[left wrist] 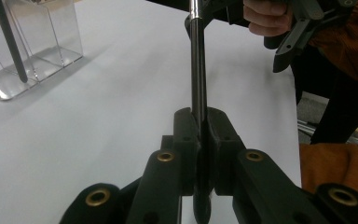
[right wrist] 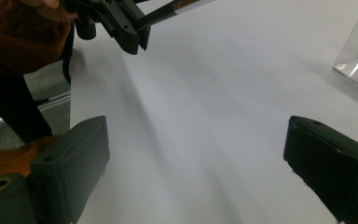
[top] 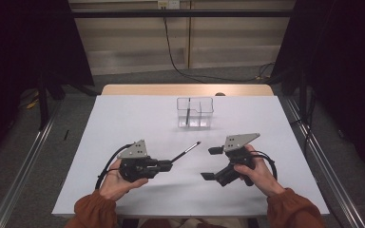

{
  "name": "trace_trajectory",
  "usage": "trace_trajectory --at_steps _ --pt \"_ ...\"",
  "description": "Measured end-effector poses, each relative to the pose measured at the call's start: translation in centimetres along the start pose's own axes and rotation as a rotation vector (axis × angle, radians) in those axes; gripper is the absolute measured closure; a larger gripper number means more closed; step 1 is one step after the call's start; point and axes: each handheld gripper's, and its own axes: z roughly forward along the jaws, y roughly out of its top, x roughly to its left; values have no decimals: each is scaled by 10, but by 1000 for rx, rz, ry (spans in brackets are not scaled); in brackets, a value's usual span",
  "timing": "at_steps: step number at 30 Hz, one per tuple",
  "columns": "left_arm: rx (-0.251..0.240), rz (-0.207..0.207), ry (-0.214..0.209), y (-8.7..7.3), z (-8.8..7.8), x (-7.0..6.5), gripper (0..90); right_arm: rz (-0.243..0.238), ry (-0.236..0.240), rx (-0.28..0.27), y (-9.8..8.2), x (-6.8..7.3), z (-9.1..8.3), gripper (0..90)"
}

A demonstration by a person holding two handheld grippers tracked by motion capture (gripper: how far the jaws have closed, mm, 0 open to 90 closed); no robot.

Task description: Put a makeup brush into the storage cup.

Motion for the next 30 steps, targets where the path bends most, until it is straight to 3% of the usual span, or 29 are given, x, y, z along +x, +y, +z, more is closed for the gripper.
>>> trace_trajectory --at_steps 7,9,14,20,22,24,27,30 --pt "-30 12 2 -1 1 0 838 -23 -7 -78 -1 2 2 58" --pt "-40 10 1 -1 1 0 838 -35 -18 -125 -2 2 3 56" --pt "-53 18 7 -2 1 1 838 -60 -14 -167 -4 -1 4 47" --pt "-67 23 2 -2 4 -1 838 -31 39 -220 -2 -2 4 58" --pt "-68 20 -8 -2 5 -2 838 -22 42 -220 -2 -1 5 59" --pt "-64 24 -7 -2 6 -2 838 -4 14 -206 0 1 6 80" --pt "-70 24 -10 -2 8 -3 838 12 64 -233 1 1 7 58" --pt "-70 26 -10 -1 8 -3 838 11 85 -252 3 3 7 59"
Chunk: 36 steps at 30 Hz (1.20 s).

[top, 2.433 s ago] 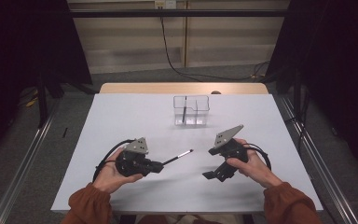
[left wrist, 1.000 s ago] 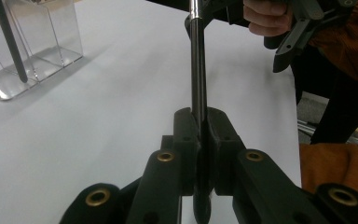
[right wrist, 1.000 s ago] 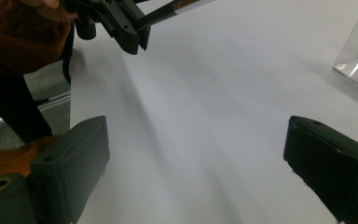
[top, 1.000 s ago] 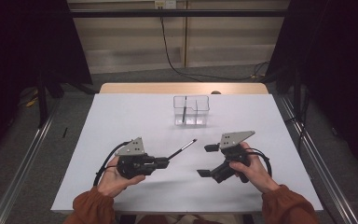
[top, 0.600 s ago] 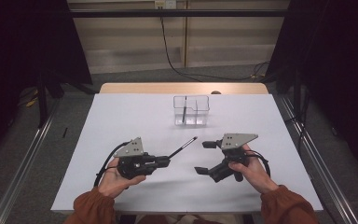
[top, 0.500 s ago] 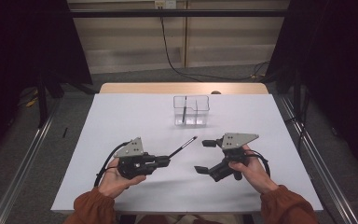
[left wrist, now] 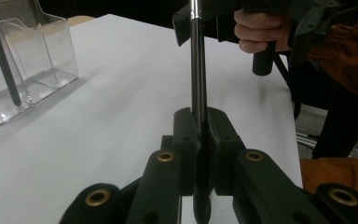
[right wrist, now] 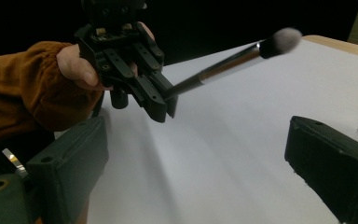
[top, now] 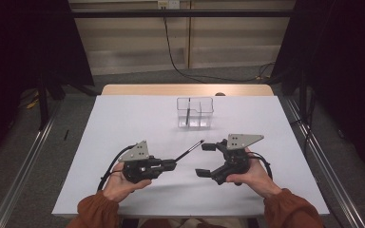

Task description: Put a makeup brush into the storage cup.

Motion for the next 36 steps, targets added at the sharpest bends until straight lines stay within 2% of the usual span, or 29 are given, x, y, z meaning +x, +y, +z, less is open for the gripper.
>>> trace_trajectory --at_steps 6,10,14,17,32,36 --pt "-9 0 -6 0 1 -1 838 27 -2 -11 2 2 3 85" --pt "-5 2 -13 0 4 -2 838 13 19 -32 4 2 4 256" --pt "-5 7 -17 0 4 -3 838 1 21 -26 5 1 5 329" --pt "-1 9 -16 0 3 -3 838 16 26 -36 5 0 4 414" --pt "10 14 -36 -2 8 -4 838 27 29 -43 5 -5 5 627" --pt "15 17 -40 -2 9 -5 837 46 36 -48 5 -6 4 695"
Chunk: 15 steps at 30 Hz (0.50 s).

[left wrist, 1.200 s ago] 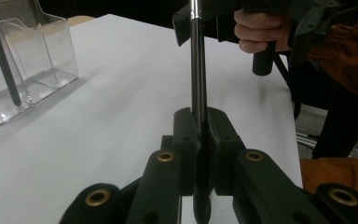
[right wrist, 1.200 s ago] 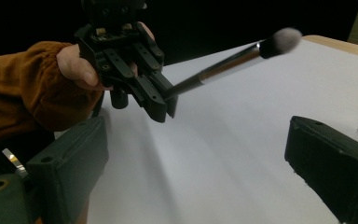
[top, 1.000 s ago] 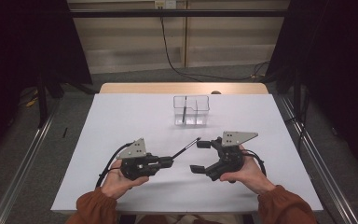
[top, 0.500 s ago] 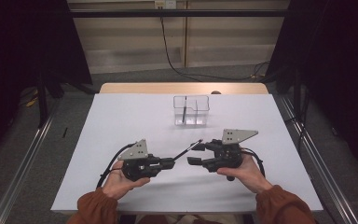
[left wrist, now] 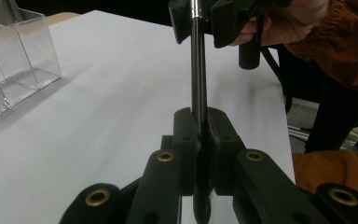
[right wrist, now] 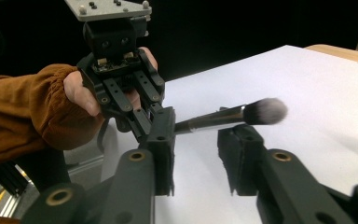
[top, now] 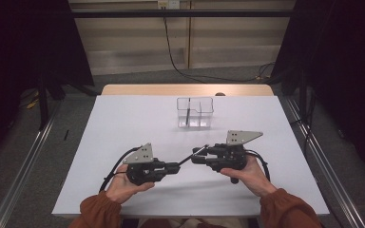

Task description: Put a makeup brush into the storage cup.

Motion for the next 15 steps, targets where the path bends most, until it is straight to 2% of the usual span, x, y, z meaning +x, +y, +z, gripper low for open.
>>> trace_trajectory --at_steps 5,15 --pt "11 8 1 -1 3 -1 837 28 12 -6 0 -2 -2 755" --pt "32 35 -1 -3 6 -2 837 66 56 -7 0 -3 -2 796"
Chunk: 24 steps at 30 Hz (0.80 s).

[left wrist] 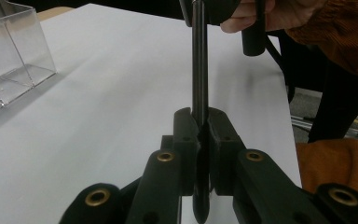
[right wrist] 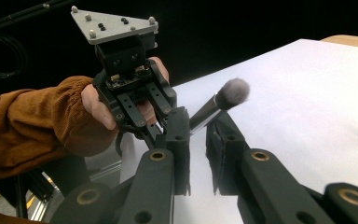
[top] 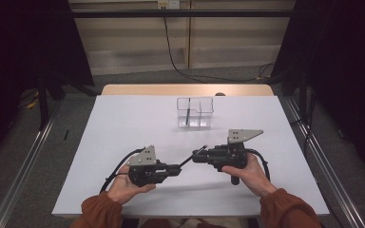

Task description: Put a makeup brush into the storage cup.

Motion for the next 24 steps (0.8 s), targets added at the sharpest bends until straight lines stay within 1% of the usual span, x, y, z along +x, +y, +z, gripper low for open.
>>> trace_trajectory --at_steps 1,3,9,11,14,15,16,18,21,22,24 --pt "4 8 0 0 0 0 837 1 3 1 0 0 0 801" --pt "6 8 0 -1 1 -1 837 1 10 5 0 1 0 807" --pt "17 53 10 -1 2 -2 837 15 29 2 0 2 1 821" --pt "13 53 9 -1 2 -2 837 14 27 -5 0 2 2 816" --pt "20 59 1 -1 2 -3 838 20 29 -11 1 2 1 790" --pt "20 53 -2 -1 3 -3 838 25 28 -15 1 2 1 785" --pt "20 52 1 -1 3 -3 838 28 36 -15 1 1 1 806" --pt "25 55 -2 -1 4 -3 837 23 33 -10 1 2 2 814" --pt "28 56 -1 -1 4 -2 834 28 45 -12 1 3 3 830" --pt "26 54 4 -1 4 -2 831 33 53 -13 1 3 3 835" --pt "20 49 10 -1 4 -2 824 33 52 -10 1 3 3 837"
